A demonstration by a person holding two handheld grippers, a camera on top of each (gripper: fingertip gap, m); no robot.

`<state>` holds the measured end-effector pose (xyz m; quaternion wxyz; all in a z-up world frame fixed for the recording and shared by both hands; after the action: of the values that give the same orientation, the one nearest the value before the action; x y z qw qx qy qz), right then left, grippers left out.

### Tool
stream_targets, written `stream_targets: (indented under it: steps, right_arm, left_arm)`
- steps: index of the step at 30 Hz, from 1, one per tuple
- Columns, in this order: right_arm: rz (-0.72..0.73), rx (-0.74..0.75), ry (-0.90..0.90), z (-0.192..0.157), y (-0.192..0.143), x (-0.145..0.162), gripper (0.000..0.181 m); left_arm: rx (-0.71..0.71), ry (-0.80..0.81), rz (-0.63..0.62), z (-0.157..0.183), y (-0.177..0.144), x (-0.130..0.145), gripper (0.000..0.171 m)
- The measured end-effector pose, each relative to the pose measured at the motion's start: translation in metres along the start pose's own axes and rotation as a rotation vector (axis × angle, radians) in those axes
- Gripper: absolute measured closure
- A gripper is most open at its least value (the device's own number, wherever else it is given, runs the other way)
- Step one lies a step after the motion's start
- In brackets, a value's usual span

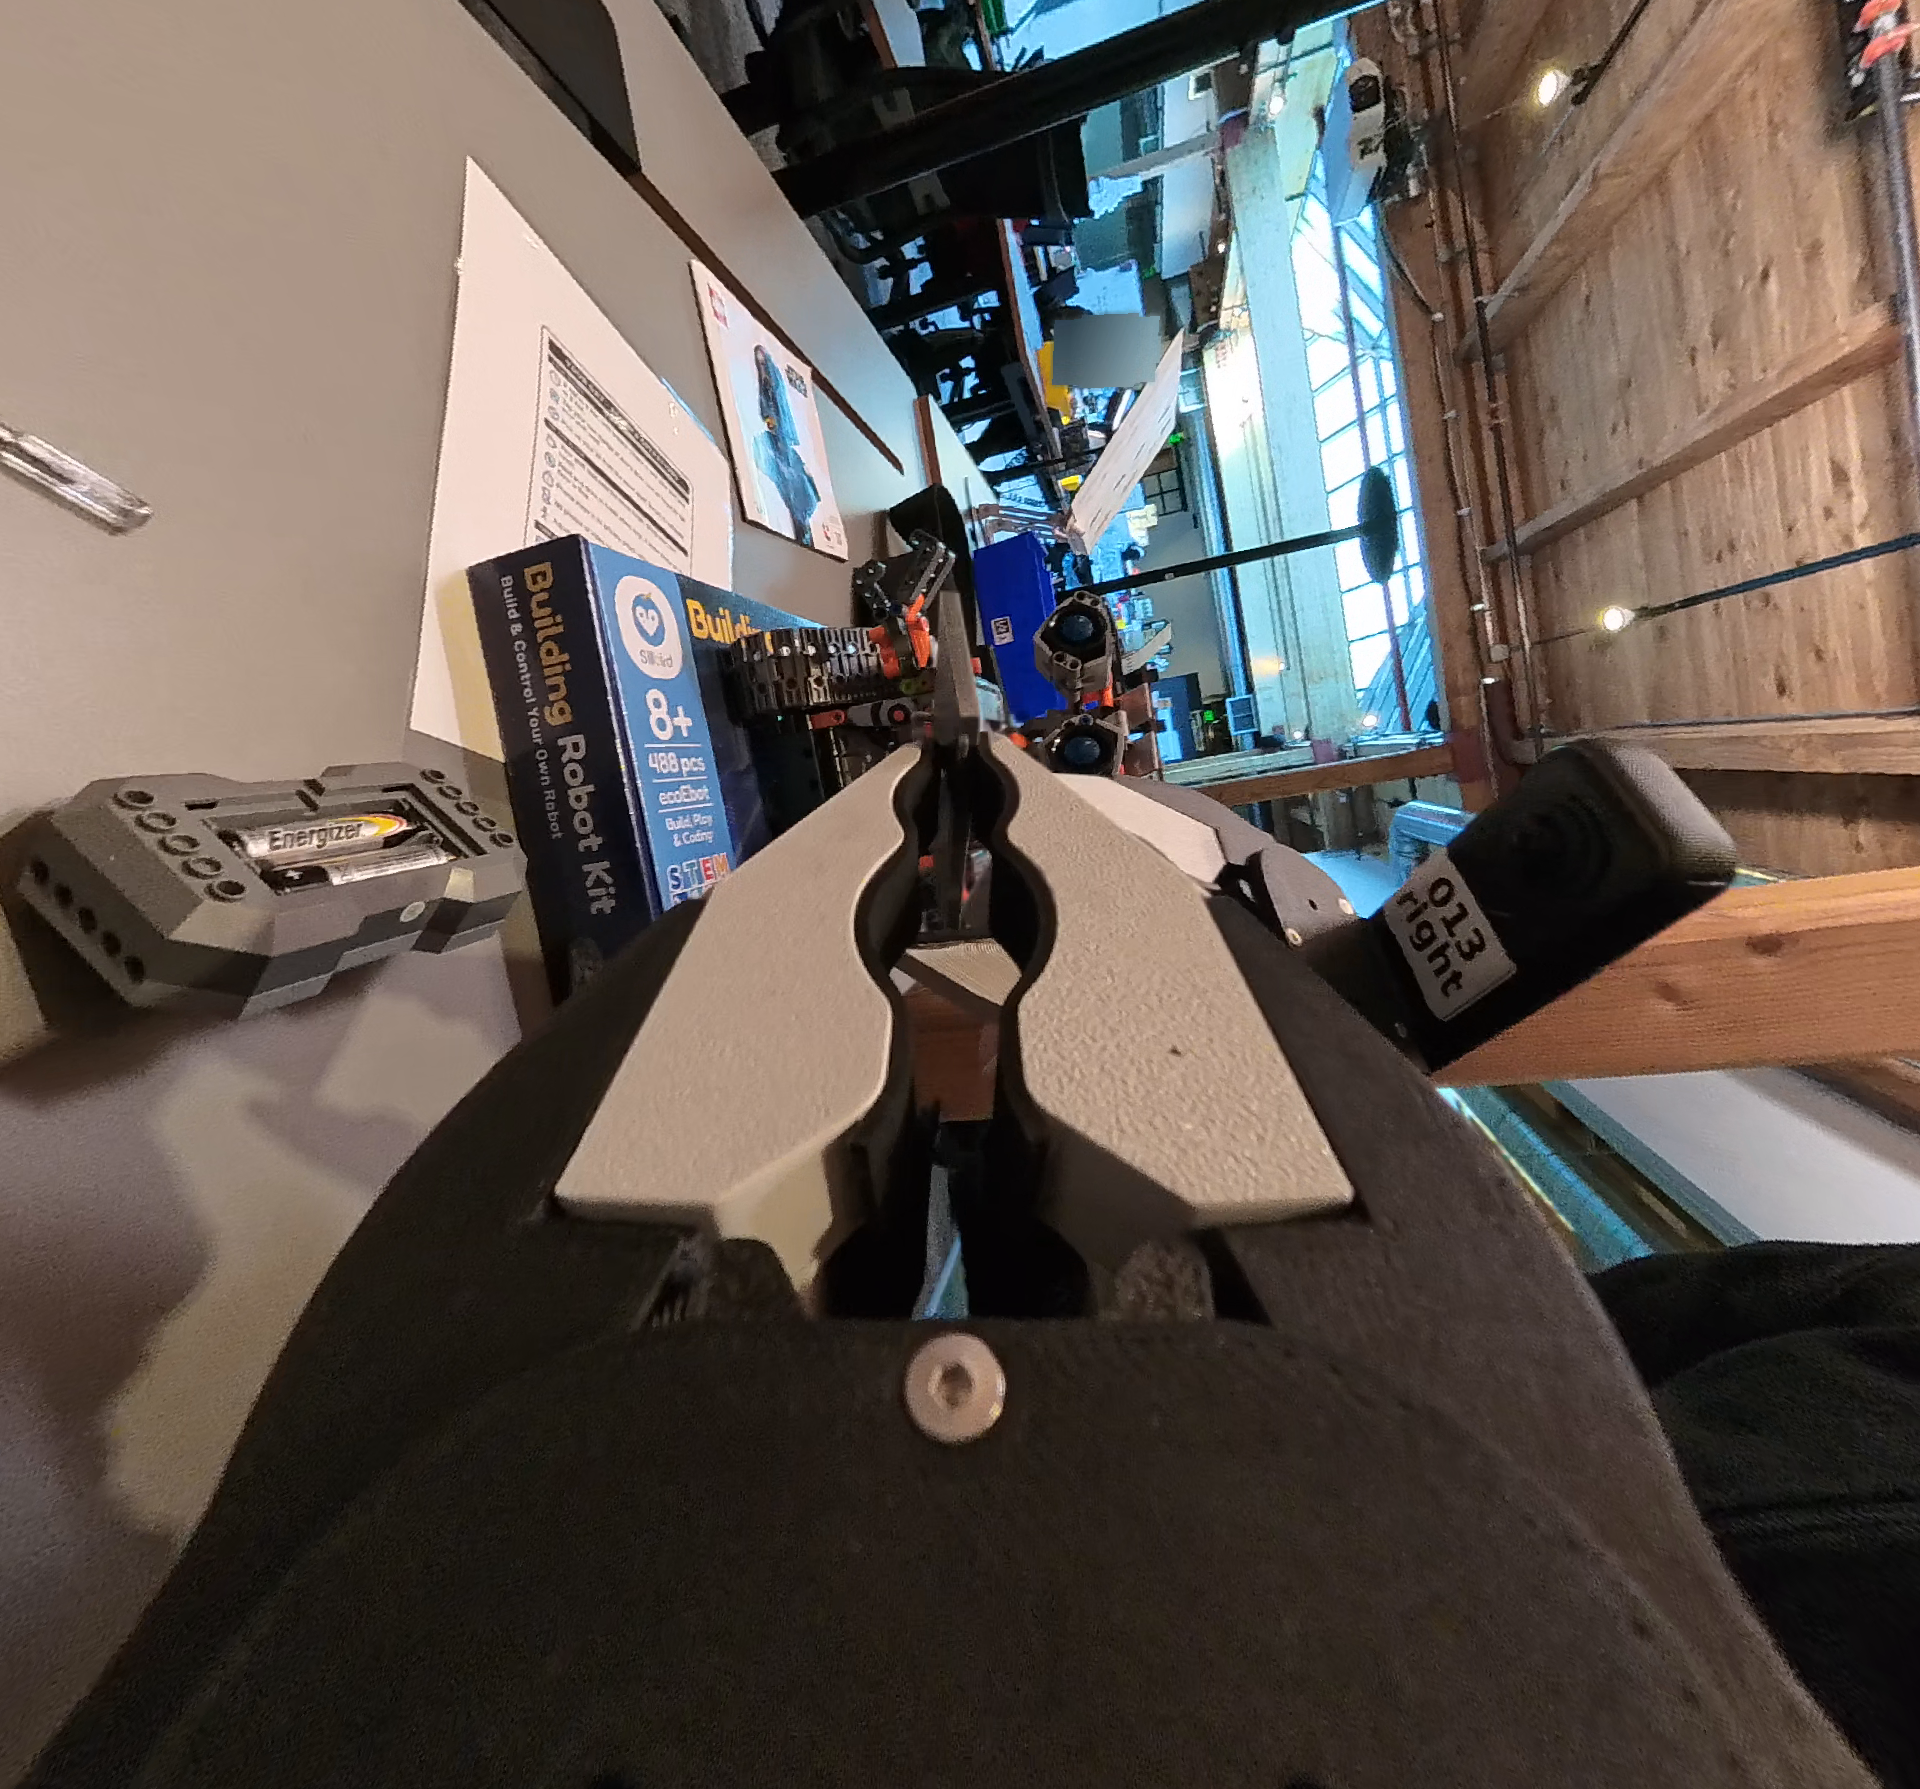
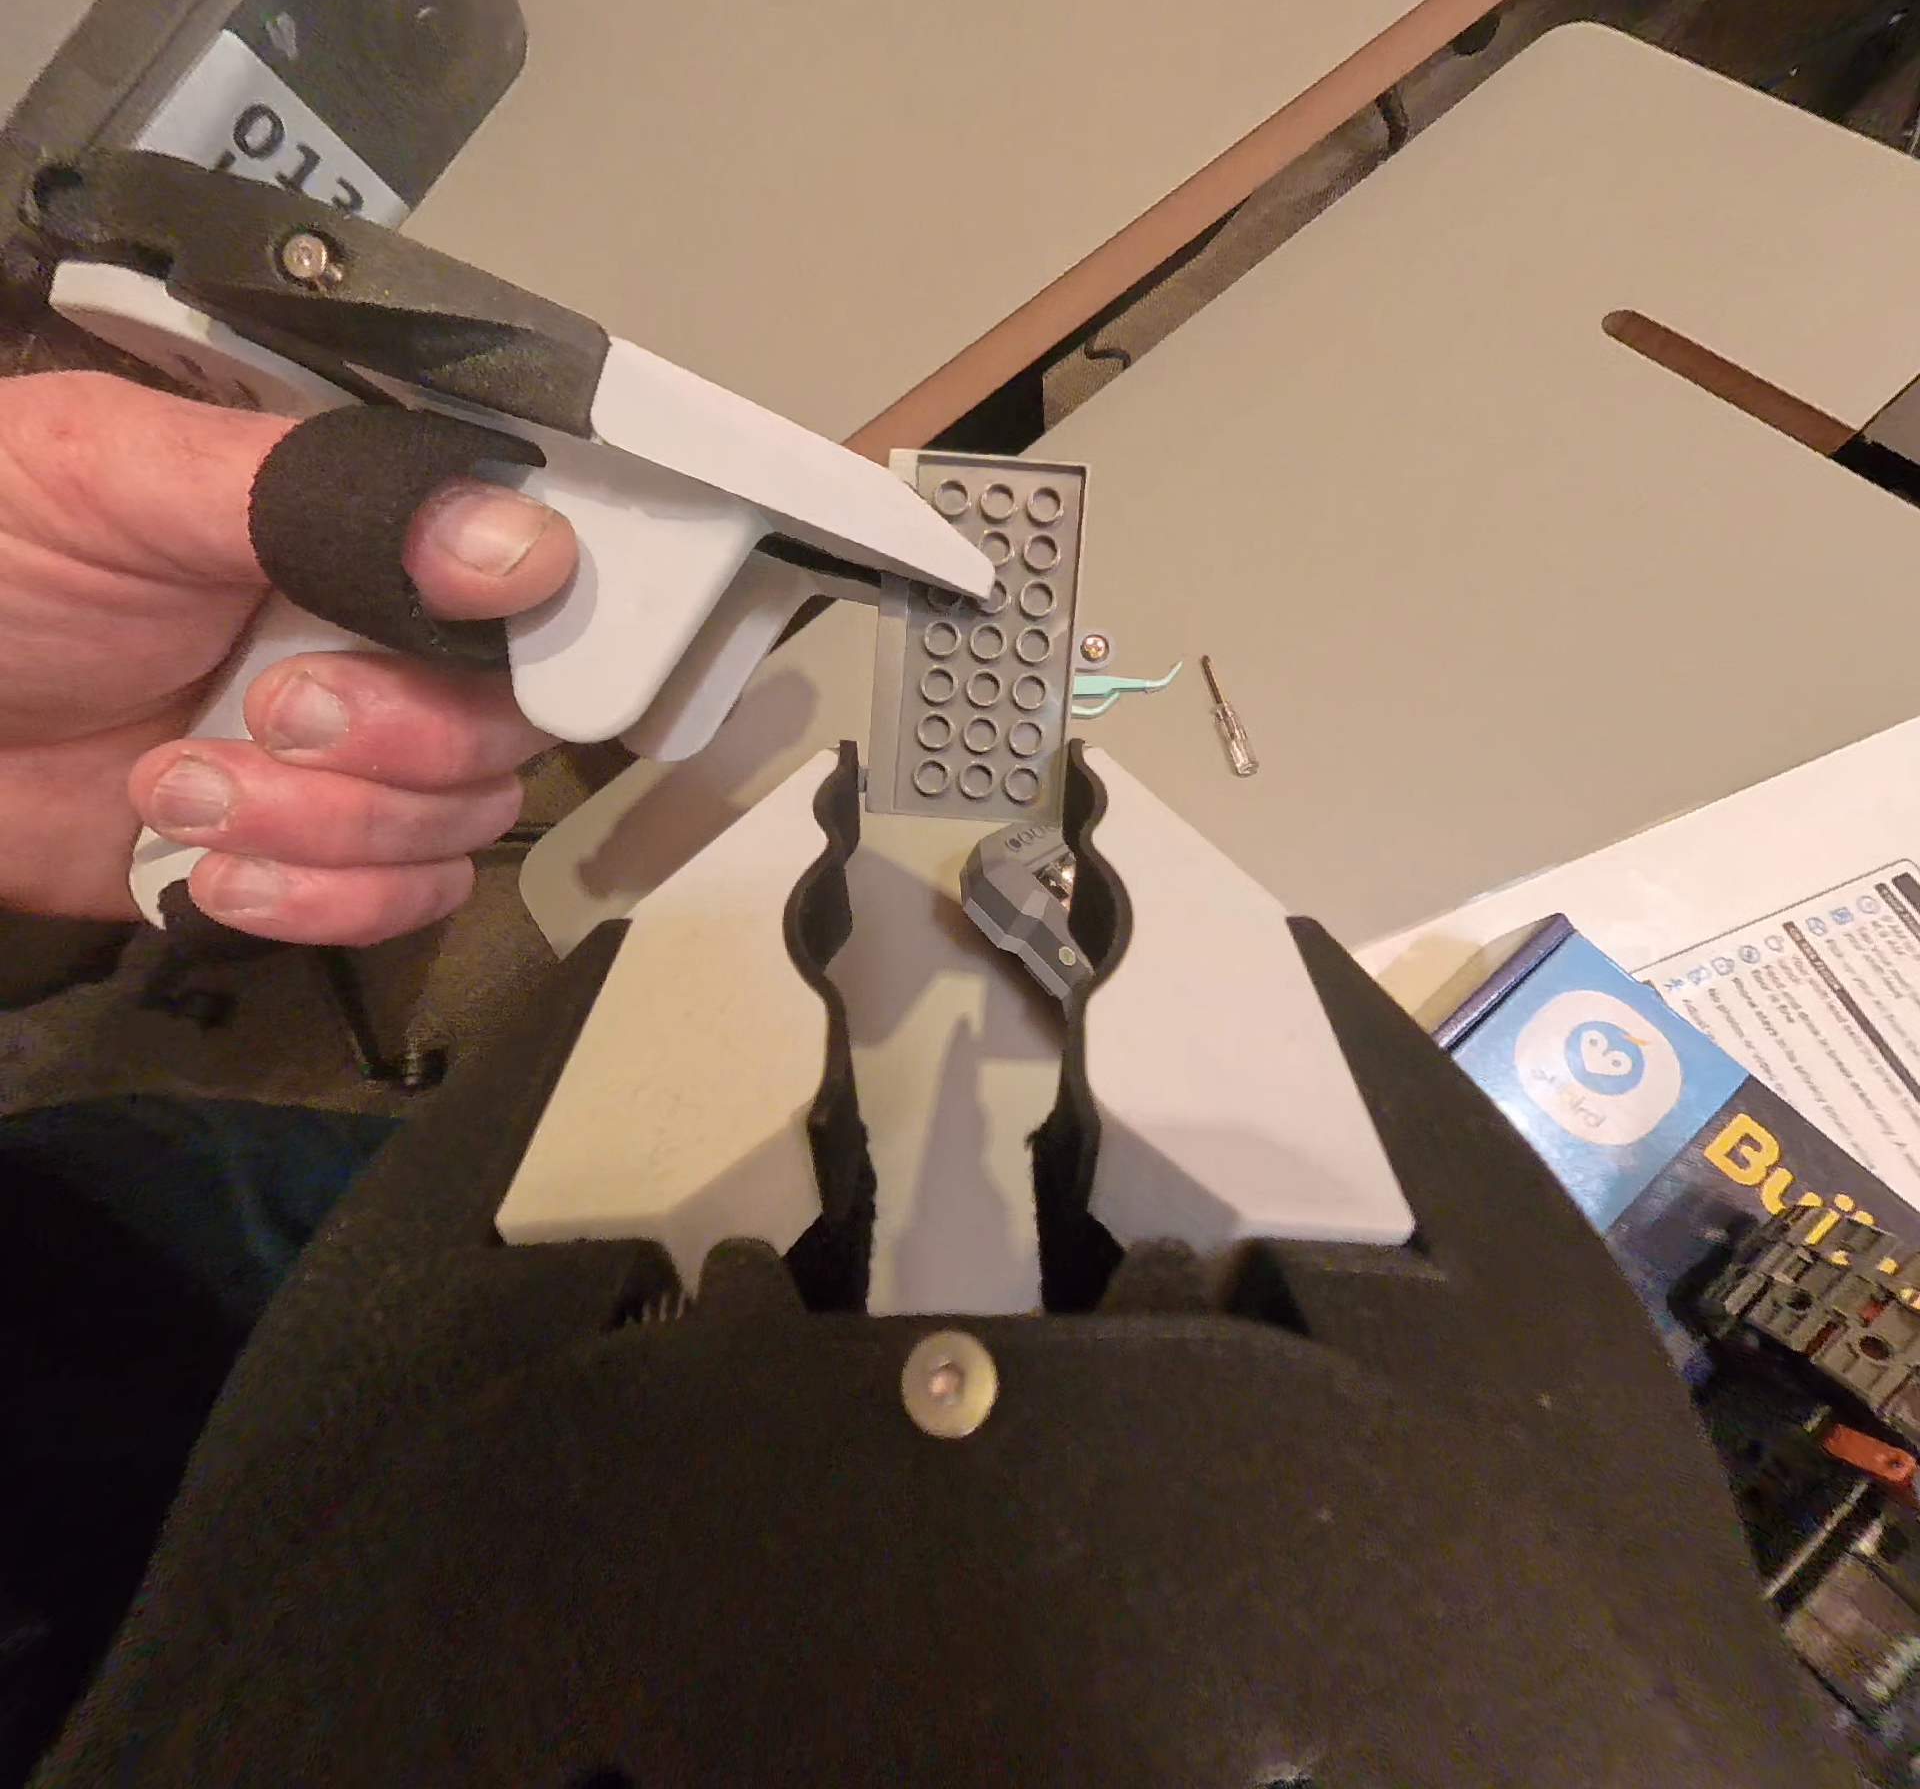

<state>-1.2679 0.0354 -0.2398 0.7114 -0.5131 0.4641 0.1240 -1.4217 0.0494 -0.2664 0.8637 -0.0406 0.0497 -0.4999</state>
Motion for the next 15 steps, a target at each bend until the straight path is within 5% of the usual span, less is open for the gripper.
stream_targets:
  steps: [15]
  right_arm:
    - [0.075, 0.009, -0.032, 0.01, -0.021, -0.015, 0.142]
  left_arm:
    - [0.006, 0.137, 0.015, 0.027, 0.003, 0.0, 0.171]
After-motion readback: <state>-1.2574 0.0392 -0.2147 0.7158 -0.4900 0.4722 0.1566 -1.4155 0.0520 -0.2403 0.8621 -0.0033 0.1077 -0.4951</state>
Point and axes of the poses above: each gripper's, where its closed fingertips meet, y out along the fingers, x out of its underside, z = x × y across the jaws, the point moved 10 cm from there along -y, back along the fingers, and after that the axes turned 13 degrees about -y, right-handed, at the moved point
